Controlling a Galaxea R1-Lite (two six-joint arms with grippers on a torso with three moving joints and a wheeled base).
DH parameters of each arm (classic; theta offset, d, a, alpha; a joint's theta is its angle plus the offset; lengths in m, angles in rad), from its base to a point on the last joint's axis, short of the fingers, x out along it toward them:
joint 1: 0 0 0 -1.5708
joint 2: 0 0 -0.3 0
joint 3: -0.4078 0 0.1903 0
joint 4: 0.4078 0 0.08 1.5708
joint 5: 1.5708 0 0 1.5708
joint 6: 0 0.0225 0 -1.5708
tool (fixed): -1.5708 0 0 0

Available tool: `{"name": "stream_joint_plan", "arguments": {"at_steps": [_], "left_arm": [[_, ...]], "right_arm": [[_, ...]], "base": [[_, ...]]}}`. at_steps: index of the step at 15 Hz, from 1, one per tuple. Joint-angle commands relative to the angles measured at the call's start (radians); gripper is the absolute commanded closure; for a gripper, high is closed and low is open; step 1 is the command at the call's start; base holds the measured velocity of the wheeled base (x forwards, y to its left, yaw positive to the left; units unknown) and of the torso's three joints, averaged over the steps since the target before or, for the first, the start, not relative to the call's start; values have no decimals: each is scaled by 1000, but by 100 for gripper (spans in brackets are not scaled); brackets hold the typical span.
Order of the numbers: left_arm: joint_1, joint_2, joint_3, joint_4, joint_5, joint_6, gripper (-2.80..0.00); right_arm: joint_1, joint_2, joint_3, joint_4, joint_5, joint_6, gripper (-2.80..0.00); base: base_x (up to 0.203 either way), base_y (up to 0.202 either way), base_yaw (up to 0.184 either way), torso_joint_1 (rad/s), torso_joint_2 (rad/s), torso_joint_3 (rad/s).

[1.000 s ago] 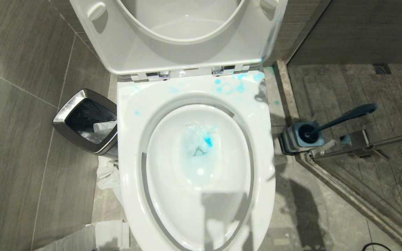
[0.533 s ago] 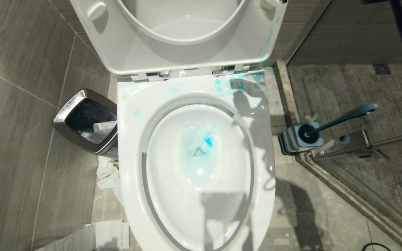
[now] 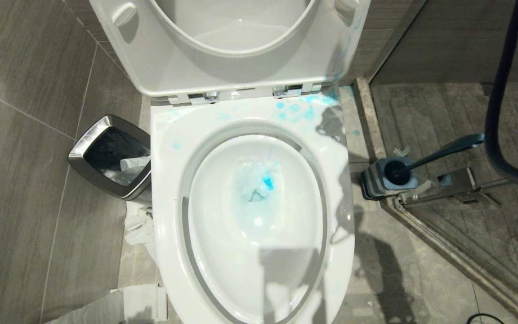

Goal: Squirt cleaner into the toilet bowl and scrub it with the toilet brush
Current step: Pour in the cleaning agent

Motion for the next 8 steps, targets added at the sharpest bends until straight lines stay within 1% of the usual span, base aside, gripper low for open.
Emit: {"name": "stream_joint_plan", "arguments": {"at_steps": [1,3,5,7,8], "left_arm": [[0,2,0,0,0,0,0],[1,2,0,0,0,0,0],[1,2,0,0,0,0,0],[1,2,0,0,0,0,0],[1,2,0,0,0,0,0]], "right_arm": [[3,4,52,-7,-7,-16,0],[46,0,51,-7,-7,-16,0],[106,13,39,-7,-7,-16,0],[156,63,58,-7,-7,-16,0],[164,68,93,-7,-7,-16,0]], "base": [[0,0,0,0,0,0],[0,0,0,0,0,0],[0,0,0,0,0,0],[0,0,0,0,0,0],[0,0,0,0,0,0]]}}
